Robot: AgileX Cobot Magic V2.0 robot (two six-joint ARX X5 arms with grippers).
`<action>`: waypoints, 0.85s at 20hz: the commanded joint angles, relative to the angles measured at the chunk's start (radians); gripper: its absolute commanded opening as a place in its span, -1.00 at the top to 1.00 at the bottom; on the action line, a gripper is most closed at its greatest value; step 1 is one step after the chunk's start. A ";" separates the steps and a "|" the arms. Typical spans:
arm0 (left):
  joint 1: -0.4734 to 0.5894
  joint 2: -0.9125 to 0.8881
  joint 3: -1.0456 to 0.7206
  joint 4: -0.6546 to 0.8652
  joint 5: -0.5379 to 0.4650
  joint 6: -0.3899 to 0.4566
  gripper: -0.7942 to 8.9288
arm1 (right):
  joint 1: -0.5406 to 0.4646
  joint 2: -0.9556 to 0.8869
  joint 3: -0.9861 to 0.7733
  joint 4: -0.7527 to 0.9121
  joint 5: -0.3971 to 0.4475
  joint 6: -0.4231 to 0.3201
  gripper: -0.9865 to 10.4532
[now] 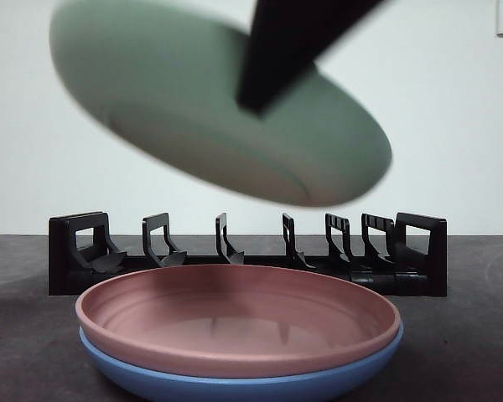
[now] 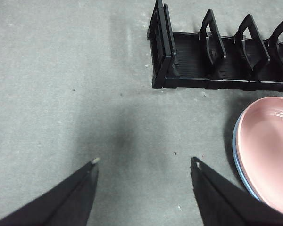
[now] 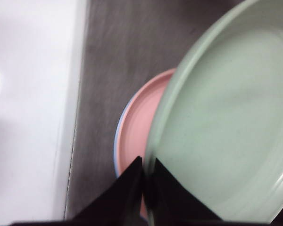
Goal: Place the plate
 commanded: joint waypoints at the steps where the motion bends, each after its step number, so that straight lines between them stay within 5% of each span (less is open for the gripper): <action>1: 0.000 0.001 0.013 0.010 -0.003 0.000 0.20 | 0.017 0.062 0.012 -0.020 0.002 -0.060 0.80; 17: 0.000 0.001 0.013 0.011 -0.003 0.001 0.20 | 0.007 0.283 0.012 -0.055 -0.051 -0.079 0.76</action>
